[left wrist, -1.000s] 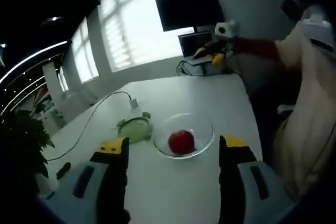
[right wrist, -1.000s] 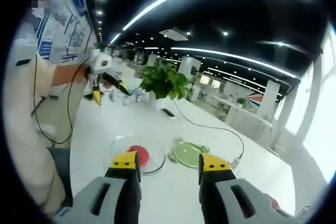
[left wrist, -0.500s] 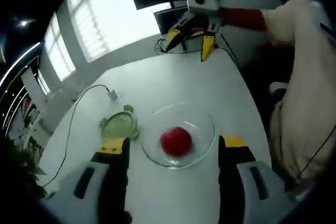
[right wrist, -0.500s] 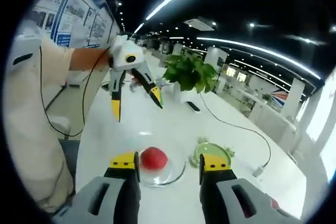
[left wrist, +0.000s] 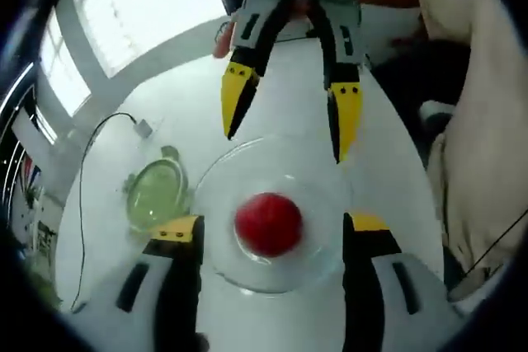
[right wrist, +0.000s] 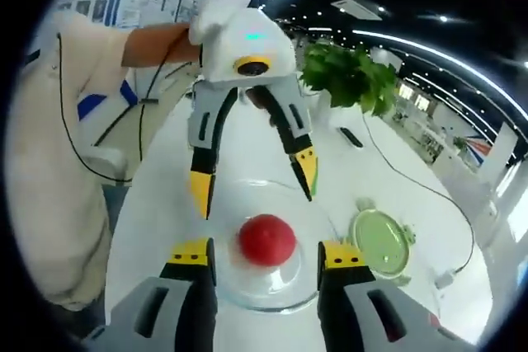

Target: Open container latches remove lid place lid upside down on tabletop take tomato from container place on tabletop

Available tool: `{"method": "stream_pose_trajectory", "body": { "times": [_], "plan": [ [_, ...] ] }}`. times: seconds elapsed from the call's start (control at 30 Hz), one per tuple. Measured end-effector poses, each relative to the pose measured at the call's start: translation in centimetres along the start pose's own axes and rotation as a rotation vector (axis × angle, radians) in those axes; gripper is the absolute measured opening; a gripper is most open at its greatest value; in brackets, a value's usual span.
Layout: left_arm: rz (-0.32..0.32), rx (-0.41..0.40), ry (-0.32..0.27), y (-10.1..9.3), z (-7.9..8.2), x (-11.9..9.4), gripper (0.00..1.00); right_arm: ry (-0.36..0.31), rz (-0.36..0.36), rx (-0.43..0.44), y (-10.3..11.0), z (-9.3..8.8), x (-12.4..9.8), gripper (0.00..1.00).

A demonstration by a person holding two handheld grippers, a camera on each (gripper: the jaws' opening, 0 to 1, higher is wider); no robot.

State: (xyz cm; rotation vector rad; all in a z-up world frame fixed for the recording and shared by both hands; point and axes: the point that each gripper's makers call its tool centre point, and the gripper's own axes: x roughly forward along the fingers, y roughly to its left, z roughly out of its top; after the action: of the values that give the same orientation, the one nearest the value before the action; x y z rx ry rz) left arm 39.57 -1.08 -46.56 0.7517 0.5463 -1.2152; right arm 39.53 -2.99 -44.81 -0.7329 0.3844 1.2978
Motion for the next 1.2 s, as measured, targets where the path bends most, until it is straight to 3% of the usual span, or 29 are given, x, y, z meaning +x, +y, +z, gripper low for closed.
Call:
{"method": "stream_pose_trajectory", "body": {
  "times": [0.1,0.27,0.43,0.67,0.93,1.2],
  "plan": [
    [-0.023,-0.003,0.054,-0.4,-0.9,0.8,0.62,0.037,0.003,-0.020,-0.1,-0.9,1.7,0.44],
    [-0.041,-0.043,0.070,-1.4,-1.5,1.7,0.57,0.066,0.046,-0.032,0.6,-1.5,3.2,0.44],
    [-0.049,-0.058,0.086,-0.5,-2.1,2.5,0.56,0.092,0.072,-0.031,0.8,-2.3,4.6,0.45],
    [-0.077,-0.077,0.163,-0.7,-3.4,4.1,0.53,0.149,0.094,-0.033,0.4,-3.7,6.4,0.46],
    [-0.094,-0.074,0.188,-0.5,-4.1,4.9,0.51,0.184,0.114,-0.048,0.7,-4.6,7.7,0.45],
    [-0.076,-0.056,0.208,0.3,-4.5,5.5,0.43,0.165,0.129,-0.015,0.7,-4.4,7.6,0.42]
  ]
}}
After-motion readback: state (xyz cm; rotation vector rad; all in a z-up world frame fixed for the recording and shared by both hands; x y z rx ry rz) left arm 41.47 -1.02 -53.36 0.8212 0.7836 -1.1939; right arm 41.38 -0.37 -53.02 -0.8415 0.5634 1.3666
